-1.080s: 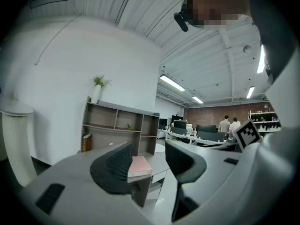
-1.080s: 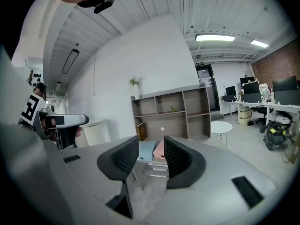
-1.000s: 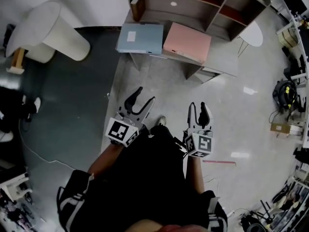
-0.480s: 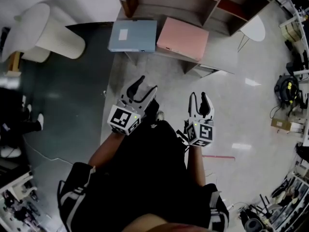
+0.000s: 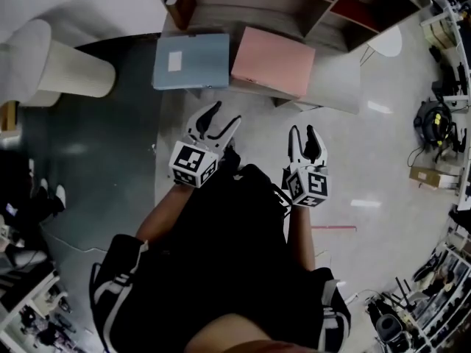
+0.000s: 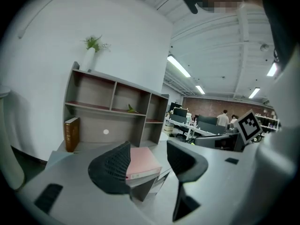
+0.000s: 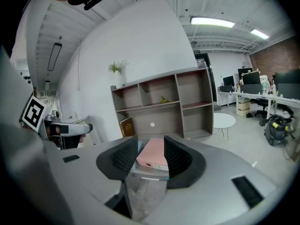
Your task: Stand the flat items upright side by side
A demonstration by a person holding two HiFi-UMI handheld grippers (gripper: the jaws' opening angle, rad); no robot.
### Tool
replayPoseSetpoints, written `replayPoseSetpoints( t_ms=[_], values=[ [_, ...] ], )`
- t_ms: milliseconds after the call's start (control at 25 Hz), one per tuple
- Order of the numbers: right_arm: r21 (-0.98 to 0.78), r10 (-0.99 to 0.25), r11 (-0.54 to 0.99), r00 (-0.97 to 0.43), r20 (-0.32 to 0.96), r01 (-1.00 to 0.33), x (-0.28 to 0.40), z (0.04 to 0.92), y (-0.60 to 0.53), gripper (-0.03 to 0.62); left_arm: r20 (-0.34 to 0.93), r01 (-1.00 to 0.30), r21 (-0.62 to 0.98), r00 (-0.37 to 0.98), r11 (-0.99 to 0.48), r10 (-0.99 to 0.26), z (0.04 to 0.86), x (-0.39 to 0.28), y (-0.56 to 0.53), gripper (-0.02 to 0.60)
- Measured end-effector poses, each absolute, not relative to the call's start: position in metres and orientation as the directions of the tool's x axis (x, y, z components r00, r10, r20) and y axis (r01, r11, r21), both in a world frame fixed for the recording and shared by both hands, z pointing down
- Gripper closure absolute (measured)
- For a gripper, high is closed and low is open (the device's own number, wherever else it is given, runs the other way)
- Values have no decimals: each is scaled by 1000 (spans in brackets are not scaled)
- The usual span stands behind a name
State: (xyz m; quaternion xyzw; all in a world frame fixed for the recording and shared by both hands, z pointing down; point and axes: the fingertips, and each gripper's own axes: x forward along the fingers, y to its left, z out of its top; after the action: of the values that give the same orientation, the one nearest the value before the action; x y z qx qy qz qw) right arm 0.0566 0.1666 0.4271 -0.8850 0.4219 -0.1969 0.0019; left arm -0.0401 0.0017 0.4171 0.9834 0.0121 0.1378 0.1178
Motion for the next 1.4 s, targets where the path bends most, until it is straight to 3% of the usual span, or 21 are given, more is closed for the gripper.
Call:
replayPoseSetpoints(
  t_ms=[600, 1400],
  values=[
    [-193, -706, -671, 536, 463, -716, 146, 498, 127, 388, 477, 13, 282, 866, -959, 151, 528, 62, -41, 321],
    [-245, -635, -687, 402, 659, -684, 231, 636, 125, 347, 762, -169, 274, 639, -947, 106, 692, 125, -90, 276]
  ],
)
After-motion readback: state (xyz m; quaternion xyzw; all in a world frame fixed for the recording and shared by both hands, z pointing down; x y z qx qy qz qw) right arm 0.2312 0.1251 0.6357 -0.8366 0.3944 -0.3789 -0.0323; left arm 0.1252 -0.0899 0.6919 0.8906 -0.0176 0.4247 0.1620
